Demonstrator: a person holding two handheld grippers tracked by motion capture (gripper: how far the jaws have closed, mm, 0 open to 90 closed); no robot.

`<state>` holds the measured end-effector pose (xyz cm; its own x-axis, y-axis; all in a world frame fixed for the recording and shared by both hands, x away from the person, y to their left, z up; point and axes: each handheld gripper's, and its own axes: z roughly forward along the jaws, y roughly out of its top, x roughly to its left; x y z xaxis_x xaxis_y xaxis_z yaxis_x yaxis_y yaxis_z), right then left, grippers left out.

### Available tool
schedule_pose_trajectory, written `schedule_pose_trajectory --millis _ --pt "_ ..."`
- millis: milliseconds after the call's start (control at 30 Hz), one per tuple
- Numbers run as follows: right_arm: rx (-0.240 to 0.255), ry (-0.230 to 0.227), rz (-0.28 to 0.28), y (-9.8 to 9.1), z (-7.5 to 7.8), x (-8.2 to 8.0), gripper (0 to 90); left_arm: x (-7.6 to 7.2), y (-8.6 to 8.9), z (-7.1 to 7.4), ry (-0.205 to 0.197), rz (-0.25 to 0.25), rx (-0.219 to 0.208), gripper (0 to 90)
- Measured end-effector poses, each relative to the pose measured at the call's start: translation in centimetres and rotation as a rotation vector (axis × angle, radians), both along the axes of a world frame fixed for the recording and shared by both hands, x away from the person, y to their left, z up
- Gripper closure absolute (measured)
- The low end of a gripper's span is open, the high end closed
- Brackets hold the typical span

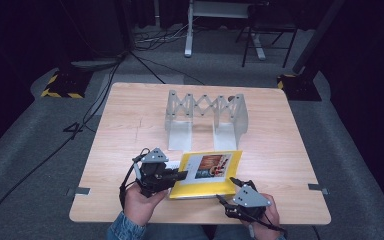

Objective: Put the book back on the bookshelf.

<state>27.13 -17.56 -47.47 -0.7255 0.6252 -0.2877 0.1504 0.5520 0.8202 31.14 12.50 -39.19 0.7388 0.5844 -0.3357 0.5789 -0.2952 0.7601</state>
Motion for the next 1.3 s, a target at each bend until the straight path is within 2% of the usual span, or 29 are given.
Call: schedule_pose_trajectory --millis 167,200,300,333,367,500,533,600,767,867,1000,1100,1133,1167,1200,1300 --pt "-0.036 -0.012 0.008 0.8 -0.3 -0.2 28.1 0.3 -0.1 0.3 0.013 -0.006 -0.012 82.6" --pt "-0.058 -0.03 0.011 1.2 -0.5 -0.4 28.0 0.4 -0.2 0.4 0.014 -0.009 -0.009 82.6" --pt "-0.077 -0.046 0.015 1.8 -0.7 -0.5 28.0 0.6 -0.3 0.6 0.015 -0.016 -0.011 82.6" --pt "-0.104 -0.062 0.021 2.2 -0.9 -0.5 28.0 0.6 -0.3 0.7 0.021 -0.015 -0.012 82.6" --pt "-0.104 -0.062 0.021 2.2 -0.9 -0.5 28.0 0.7 -0.4 0.8 0.021 -0.019 -0.014 82.6" --pt "-0.183 -0.132 0.001 3.6 -1.4 -0.5 28.3 0.8 -0.5 1.0 0.032 -0.025 -0.02 82.7" --pt "-0.183 -0.132 0.001 3.6 -1.4 -0.5 28.3 0.9 -0.6 1.0 0.034 -0.025 -0.016 82.7" --pt "-0.209 -0.176 -0.024 4.2 -1.7 -0.4 27.9 1.1 -0.7 1.0 0.037 -0.034 -0.014 82.7" --pt "-0.234 -0.203 -0.042 4.6 -2.0 -0.1 28.5 1.5 -0.8 0.9 0.057 -0.033 -0.026 82.6" --pt "-0.277 -0.242 -0.065 5.0 -2.3 0.2 29.6 1.7 -1.0 0.7 0.067 -0.034 -0.03 82.7" --pt "-0.305 -0.267 -0.075 5.3 -2.4 0.4 29.9 1.7 -1.1 0.6 0.07 -0.04 -0.029 82.8" --pt "-0.329 -0.31 -0.08 5.8 -2.8 0.5 30.7 1.7 -1.3 0.5 0.074 -0.045 -0.02 83.0" --pt "-0.339 -0.345 -0.085 6.0 -3.0 0.5 31.0 1.7 -1.4 0.5 0.075 -0.044 -0.021 83.0" --pt "-0.339 -0.345 -0.085 6.0 -3.0 0.5 31.0 1.7 -1.4 0.4 0.075 -0.042 -0.021 83.0" --pt "-0.361 -0.387 -0.084 6.2 -3.2 0.7 31.4 1.7 -1.4 0.3 0.075 -0.037 -0.021 82.9" --pt "-0.367 -0.39 -0.085 6.4 -3.3 0.9 32.0 1.7 -1.3 0.2 0.078 -0.033 -0.022 83.0"
